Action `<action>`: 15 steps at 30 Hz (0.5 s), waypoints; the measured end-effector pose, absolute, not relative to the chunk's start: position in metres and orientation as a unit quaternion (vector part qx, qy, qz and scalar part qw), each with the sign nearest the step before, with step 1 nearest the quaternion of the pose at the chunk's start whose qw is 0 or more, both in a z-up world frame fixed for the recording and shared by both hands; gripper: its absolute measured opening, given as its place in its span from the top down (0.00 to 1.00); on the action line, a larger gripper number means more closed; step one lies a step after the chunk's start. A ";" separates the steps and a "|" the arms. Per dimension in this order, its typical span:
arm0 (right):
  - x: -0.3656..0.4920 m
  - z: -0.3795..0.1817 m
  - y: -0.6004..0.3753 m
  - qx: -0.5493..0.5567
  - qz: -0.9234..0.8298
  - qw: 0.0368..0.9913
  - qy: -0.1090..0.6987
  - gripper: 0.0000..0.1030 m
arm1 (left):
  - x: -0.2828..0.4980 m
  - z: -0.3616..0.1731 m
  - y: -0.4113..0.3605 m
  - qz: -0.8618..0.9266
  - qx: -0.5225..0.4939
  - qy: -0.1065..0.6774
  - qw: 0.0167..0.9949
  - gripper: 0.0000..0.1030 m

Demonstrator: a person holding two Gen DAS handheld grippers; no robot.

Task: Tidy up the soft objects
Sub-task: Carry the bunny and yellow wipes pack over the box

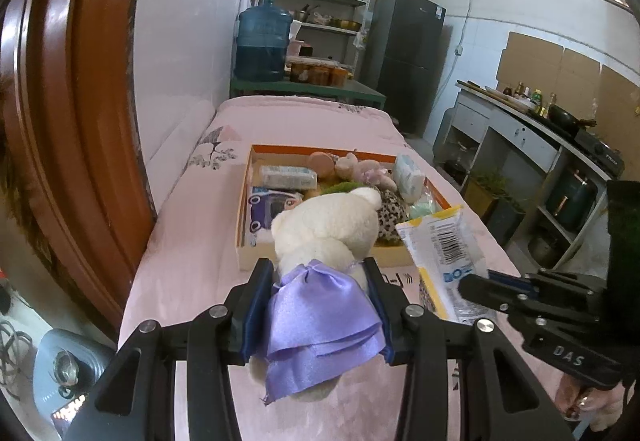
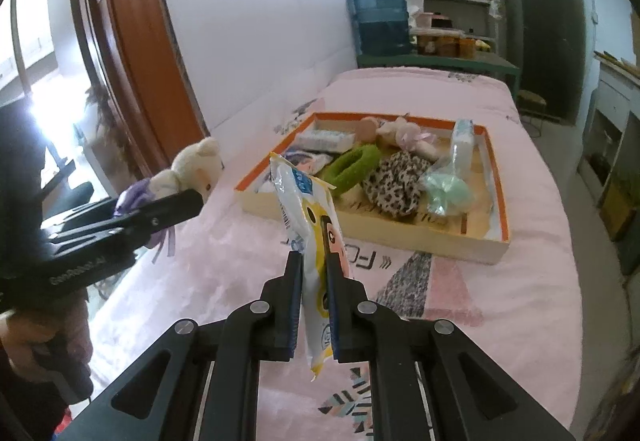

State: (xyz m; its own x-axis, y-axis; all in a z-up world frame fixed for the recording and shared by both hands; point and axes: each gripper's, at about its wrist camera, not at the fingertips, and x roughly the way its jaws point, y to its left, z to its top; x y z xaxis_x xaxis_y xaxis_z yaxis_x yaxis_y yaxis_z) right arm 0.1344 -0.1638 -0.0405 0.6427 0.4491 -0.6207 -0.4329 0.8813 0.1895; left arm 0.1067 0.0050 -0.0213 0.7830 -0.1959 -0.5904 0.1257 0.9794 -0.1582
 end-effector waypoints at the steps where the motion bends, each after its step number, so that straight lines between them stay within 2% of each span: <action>1: 0.134 -0.036 -0.165 0.013 0.241 0.908 0.342 0.89 | 0.109 -0.020 0.004 -0.084 -0.054 0.318 0.943 0.57; 15: 0.151 0.009 -0.180 0.011 0.221 0.929 0.297 0.89 | 0.144 -0.003 -0.009 -0.084 -0.047 0.311 0.946 0.57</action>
